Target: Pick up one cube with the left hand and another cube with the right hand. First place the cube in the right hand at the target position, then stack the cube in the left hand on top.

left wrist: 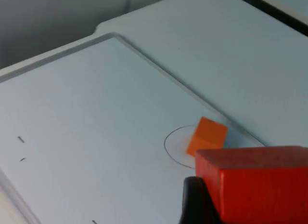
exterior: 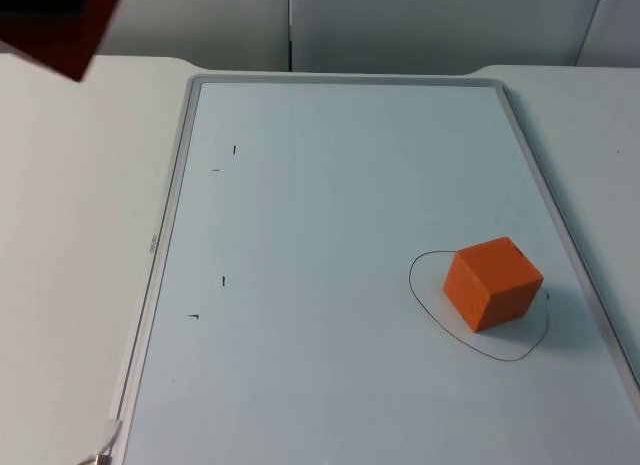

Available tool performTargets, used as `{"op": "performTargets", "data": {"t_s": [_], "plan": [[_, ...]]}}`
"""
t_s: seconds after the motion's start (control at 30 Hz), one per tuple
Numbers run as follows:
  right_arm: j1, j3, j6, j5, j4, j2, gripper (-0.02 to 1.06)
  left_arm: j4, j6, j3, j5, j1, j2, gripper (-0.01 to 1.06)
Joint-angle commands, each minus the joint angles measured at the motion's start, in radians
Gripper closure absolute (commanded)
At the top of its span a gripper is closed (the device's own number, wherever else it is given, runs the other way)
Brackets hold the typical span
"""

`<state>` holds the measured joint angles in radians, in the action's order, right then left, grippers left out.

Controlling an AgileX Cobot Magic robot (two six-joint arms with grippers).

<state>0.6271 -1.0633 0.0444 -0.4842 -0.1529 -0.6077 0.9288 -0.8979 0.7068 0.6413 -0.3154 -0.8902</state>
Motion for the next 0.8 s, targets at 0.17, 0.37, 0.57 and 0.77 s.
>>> {"op": "performTargets", "data": {"t_s": [0.17,0.37,0.57,0.77], "plan": [[0.001,0.002,-0.007,-0.227,-0.035,0.110,0.00,0.178,-0.166,0.080,-0.024,-0.007,-0.276,1.05],[0.001,0.002,-0.007,-0.331,-0.036,0.117,0.00,0.178,-0.159,0.262,0.018,-0.060,-0.485,1.05],[0.001,0.002,0.011,-0.363,-0.079,0.117,0.00,-0.075,0.036,0.479,-0.015,-0.259,-0.712,1.05],[0.001,0.002,0.037,-0.397,-0.107,0.117,0.00,-0.546,0.488,0.727,0.048,-0.408,-0.952,1.05]]}}
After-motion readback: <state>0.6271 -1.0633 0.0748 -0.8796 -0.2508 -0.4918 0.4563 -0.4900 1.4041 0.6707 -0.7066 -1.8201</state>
